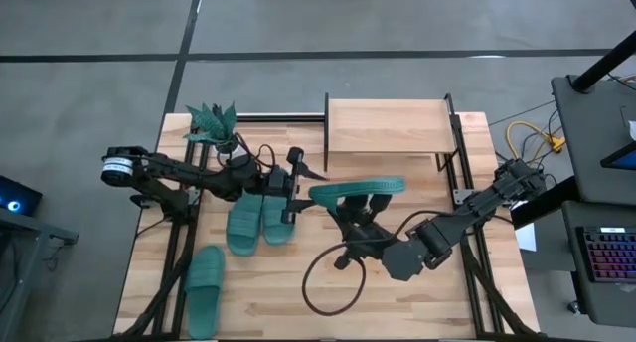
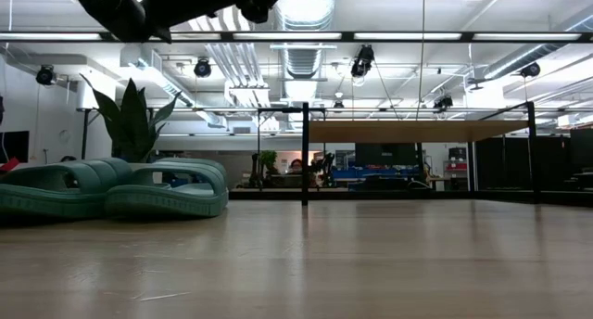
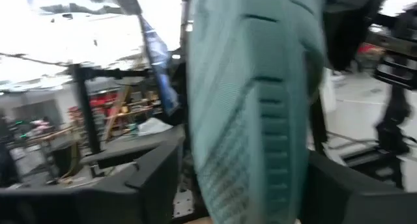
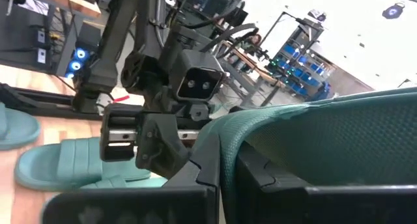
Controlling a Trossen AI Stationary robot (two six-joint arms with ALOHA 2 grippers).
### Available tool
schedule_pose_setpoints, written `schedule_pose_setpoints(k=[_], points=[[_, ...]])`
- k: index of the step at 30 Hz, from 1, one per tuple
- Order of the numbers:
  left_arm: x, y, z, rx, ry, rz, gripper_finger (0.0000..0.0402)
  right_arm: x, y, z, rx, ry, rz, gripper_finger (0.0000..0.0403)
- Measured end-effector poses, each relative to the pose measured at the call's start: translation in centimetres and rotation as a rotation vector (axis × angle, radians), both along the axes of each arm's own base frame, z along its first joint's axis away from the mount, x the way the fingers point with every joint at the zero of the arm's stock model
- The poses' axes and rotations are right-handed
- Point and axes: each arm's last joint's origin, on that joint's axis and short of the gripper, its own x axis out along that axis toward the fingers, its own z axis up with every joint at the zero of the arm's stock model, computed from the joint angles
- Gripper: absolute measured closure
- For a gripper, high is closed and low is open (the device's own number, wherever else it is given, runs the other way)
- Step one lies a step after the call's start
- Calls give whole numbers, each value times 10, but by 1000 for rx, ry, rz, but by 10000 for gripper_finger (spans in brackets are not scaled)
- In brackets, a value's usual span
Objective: Pick and place slides into the shelf
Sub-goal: Put the bottom right green slipper on the shelf
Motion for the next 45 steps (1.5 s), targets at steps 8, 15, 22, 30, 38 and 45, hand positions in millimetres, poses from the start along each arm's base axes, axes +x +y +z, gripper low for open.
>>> schedule_pose_setpoints(k=[8, 15, 22, 30, 38, 45], points=[[2, 1, 5, 9, -2, 7, 371, 2, -3, 1, 12, -4, 27, 392], [2, 5, 4, 4, 19, 16, 383, 2, -2, 1, -25, 22, 33, 371], [-11, 12, 5, -11, 134, 41, 384, -13, 15, 15, -147, 64, -42, 338], [-46, 21, 20, -133, 346, 19, 385, -38, 44, 26, -303, 155, -18, 284], [-91, 31, 39, -234, 475, -32, 385, -90, 95, 26, -371, 166, 57, 232], [-99, 30, 39, -396, 552, -173, 385, -116, 117, -4, -571, 289, 183, 216]])
